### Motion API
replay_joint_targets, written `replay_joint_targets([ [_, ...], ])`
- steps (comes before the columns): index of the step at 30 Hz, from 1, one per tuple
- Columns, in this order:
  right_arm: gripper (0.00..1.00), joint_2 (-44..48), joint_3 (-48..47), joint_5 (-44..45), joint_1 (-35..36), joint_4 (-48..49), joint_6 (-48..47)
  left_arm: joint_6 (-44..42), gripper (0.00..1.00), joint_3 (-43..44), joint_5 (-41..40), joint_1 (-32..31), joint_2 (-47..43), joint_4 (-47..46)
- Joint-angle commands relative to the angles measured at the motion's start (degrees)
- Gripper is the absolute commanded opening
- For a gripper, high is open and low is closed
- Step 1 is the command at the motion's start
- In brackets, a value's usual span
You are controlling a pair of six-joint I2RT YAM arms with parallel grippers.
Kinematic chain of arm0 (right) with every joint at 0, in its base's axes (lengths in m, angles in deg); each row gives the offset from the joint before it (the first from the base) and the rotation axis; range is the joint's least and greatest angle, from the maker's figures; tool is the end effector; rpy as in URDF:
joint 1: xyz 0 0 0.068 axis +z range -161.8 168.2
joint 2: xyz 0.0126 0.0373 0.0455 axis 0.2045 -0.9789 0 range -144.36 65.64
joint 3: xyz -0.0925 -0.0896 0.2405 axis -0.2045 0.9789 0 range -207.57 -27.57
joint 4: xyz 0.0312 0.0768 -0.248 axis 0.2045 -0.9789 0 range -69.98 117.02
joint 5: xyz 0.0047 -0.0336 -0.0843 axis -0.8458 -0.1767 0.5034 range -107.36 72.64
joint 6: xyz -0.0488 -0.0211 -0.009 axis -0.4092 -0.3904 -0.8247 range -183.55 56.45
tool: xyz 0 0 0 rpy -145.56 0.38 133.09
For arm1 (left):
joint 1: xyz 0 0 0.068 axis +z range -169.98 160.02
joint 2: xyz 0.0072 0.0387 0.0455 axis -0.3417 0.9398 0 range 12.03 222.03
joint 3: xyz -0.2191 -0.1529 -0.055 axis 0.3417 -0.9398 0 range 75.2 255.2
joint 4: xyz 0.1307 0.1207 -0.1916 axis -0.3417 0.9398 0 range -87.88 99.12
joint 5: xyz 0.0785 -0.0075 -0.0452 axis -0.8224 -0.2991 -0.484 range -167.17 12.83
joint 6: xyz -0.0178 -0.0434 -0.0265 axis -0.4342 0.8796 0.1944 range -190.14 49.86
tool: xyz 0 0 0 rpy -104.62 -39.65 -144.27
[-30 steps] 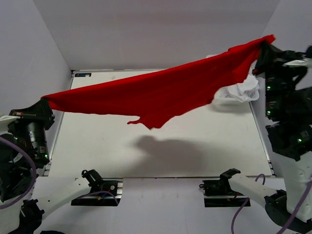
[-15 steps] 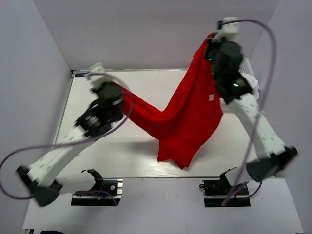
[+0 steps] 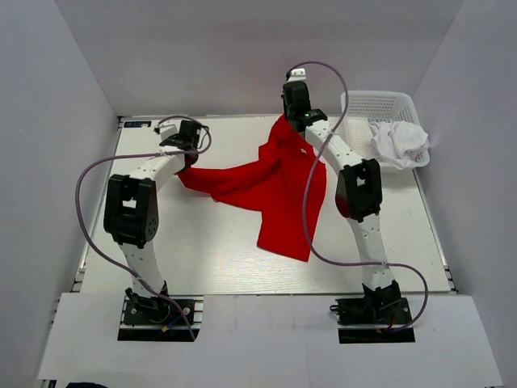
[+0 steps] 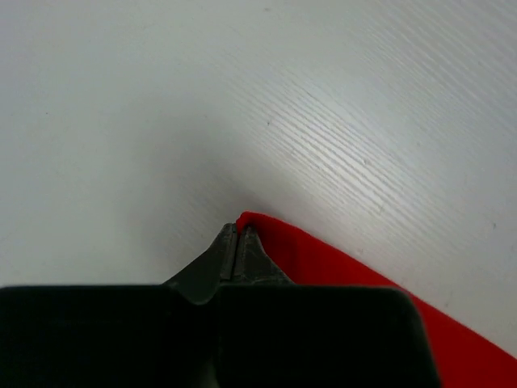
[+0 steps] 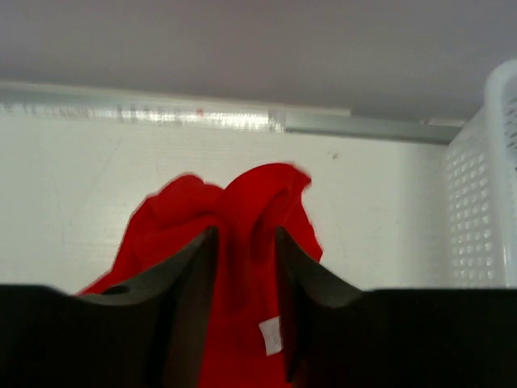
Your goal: Fold and stack the t-shirts
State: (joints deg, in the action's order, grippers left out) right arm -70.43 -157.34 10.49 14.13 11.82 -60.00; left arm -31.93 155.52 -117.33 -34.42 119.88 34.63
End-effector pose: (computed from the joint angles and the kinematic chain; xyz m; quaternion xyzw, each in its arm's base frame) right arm 0.5094 0.2292 0.2908 -0.0228 0.8133 -0.0534 0.5789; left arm 0.3896 -0.0766 0.2169 -0.2738 0.8696 0.1896 0.3647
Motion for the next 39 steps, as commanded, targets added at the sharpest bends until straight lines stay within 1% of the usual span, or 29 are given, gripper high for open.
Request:
replay_joint_targets([
  [1, 0.44, 1.4, -2.2, -3.0, -0.1, 0.1, 0.5, 3.3, 0.07, 4.9, 6.8, 2.7, 0.8, 6.2],
  [2, 0.79, 3.4, 1.3, -4.9, -0.2, 0.9, 0.7, 3.3, 0.14, 4.9, 7.4, 4.0, 1.3, 6.2],
  [3, 0.90, 4.7, 2.9, -5.9, 0.1, 1.7, 0.8, 3.3, 0.25, 4.9, 8.0, 4.7, 0.6, 6.8],
  [4, 0.90, 7.5, 7.0, -7.4, 0.2, 2.1, 0.0, 3.3, 0.63, 4.9, 8.7, 5.2, -0.1, 6.8],
  [5, 0.90, 10.2, 8.2, -9.1, 0.5, 1.9, -0.2, 3.3, 0.90, 4.9, 8.7, 5.7, -0.9, 6.8],
  [6, 0.90, 12.7, 9.2, -11.9, 0.9, 0.3, -0.2, 3.3, 1.00, 3.6, 9.4, 6.6, -1.8, 6.8],
  [7, 0.90, 14.0, 11.5, -13.8, 1.2, -0.6, -0.1, 3.3, 1.00, 2.9, 9.9, 6.6, -3.9, 6.8],
  [8, 0.90, 16.9, 12.2, -18.8, 1.5, -1.5, 0.4, 3.3, 1.00, 2.0, 9.9, 7.3, -5.1, 6.8],
  [9, 0.90, 17.8, 12.7, -20.0, 1.8, -2.5, 0.6, 3.3, 1.00, 0.0, 10.4, 7.3, -6.3, 6.1],
  [10, 0.90, 18.4, 13.7, -21.3, 3.3, -6.3, 0.9, 4.0, 1.00, -1.0, 11.2, 7.8, -7.5, 5.3],
  [11, 0.90, 20.3, 14.8, -24.0, 3.8, -7.5, 2.6, 4.0, 1.00, -2.1, 11.8, 7.8, -9.7, 4.8],
  [13, 0.90, 21.6, 18.9, -25.6, 5.7, -10.3, 3.8, 3.0, 1.00, -5.4, 14.4, 7.8, -11.7, 2.3],
  [14, 0.90, 24.5, 25.8, -26.4, 6.3, -10.0, 6.0, 2.5, 1.00, -6.4, 15.3, 7.8, -12.5, 1.8],
  [16, 0.90, 28.1, 31.6, -26.4, 8.5, -8.3, 7.8, 2.5, 1.00, -8.9, 17.3, 7.8, -13.9, 1.2],
  [17, 0.90, 30.8, 41.0, -26.2, 9.6, -6.1, 10.6, 2.5, 1.00, -10.3, 17.3, 7.8, -13.9, 1.2],
  [19, 0.90, 34.4, 46.8, -27.1, 11.3, -2.1, 12.6, 3.1, 1.00, -10.9, 17.3, 7.8, -14.5, 1.2],
  [20, 0.90, 36.0, 53.3, -27.2, 11.9, -1.6, 14.4, 3.6, 1.00, -12.3, 17.3, 7.8, -14.5, 1.8],
  [22, 0.90, 37.5, 58.2, -27.2, 13.3, -0.4, 16.3, 3.6, 1.00, -13.8, 19.2, 7.8, -16.3, 0.5],
  [23, 0.90, 37.9, 60.8, -27.2, 13.9, 0.2, 16.7, 2.5, 1.00, -16.0, 21.6, 7.8, -17.1, -1.9],
  [26, 0.90, 37.3, 63.2, -29.4, 15.5, 1.6, 18.3, 1.9, 1.00, -20.6, 25.6, 7.8, -19.3, -5.2],
  [30, 0.90, 32.2, 62.6, -28.4, 15.8, -1.1, 19.1, 1.9, 1.00, -25.4, 26.2, 6.6, -22.6, -7.6],
  [31, 0.90, 30.2, 62.7, -26.4, 15.7, -1.4, 19.3, 1.9, 1.00, -27.2, 25.3, 6.6, -24.3, -8.3],
  [33, 0.90, 29.0, 62.5, -24.8, 15.0, -2.8, 20.4, 1.9, 1.00, -28.6, 25.3, 6.6, -25.7, -8.3],
  [34, 0.90, 28.5, 62.1, -23.8, 14.8, -3.3, 21.1, 1.9, 1.00, -28.6, 25.3, 7.5, -26.2, -8.3],
  [35, 0.90, 27.2, 61.7, -20.7, 14.4, -4.3, 21.6, 1.9, 1.00, -29.4, 24.4, 7.5, -26.7, -8.3],
  [39, 0.90, 25.7, 60.6, -17.0, 11.3, -6.2, 21.1, 2.0, 1.00, -30.0, 22.4, 7.5, -27.5, -6.9],
])
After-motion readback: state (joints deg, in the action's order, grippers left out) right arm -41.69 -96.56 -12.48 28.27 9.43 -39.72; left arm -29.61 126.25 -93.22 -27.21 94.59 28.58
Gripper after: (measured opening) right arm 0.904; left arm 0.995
